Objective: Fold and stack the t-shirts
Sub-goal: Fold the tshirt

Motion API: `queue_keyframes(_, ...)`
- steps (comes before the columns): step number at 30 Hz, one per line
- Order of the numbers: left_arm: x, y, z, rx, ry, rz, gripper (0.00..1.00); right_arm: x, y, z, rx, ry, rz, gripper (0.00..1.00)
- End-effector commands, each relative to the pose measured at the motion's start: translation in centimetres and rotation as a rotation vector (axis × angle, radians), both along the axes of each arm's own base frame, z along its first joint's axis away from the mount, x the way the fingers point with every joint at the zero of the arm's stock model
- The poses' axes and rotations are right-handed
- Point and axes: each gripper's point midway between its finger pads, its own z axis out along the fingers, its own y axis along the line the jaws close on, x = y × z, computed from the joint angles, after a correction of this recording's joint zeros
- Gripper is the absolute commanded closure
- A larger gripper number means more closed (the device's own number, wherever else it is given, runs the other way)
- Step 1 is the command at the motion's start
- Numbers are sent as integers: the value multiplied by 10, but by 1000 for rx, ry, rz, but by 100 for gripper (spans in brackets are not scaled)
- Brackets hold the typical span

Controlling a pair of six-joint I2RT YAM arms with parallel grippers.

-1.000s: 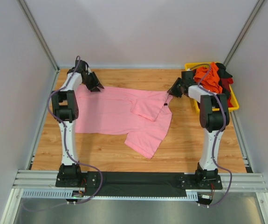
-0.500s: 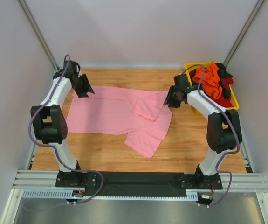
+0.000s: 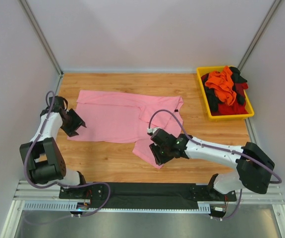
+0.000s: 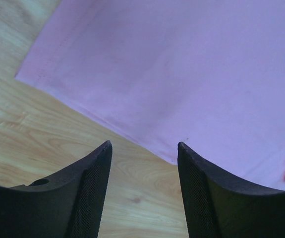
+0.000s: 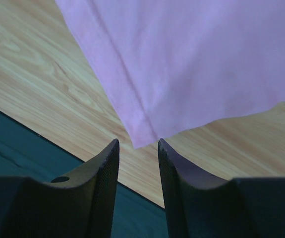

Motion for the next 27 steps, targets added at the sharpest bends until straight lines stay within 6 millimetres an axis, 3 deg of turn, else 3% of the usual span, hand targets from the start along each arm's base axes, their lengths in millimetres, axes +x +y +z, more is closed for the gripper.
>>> queue_keyframes(1, 7, 10, 7, -10, -75, 43, 37, -1, 2, 0, -22, -100, 92, 61)
queue_keyframes(10, -7, 36, -12, -13, -33, 110, 37, -19, 13, -13, -63, -115, 261, 61)
queue_keyframes(18, -12, 44, -19, -32, -26, 179, 41, -23, 12, -37, -105, -74, 278, 64)
queue_keyframes(21, -12, 44, -21, -37, -16, 182, 40, -20, 8, -45, -142, -71, 253, 71)
queue_keyframes(25, -15, 52, -19, 2, -41, 247, 39, -17, 2, -41, -159, -87, 223, 99)
queue_keyframes(26, -21, 49, -25, -3, -39, 267, 39, -15, 3, -35, -154, -100, 213, 100)
queue_keyframes(27, -19, 48, -18, -9, -82, 282, 39, -15, 0, -31, -159, -104, 206, 100)
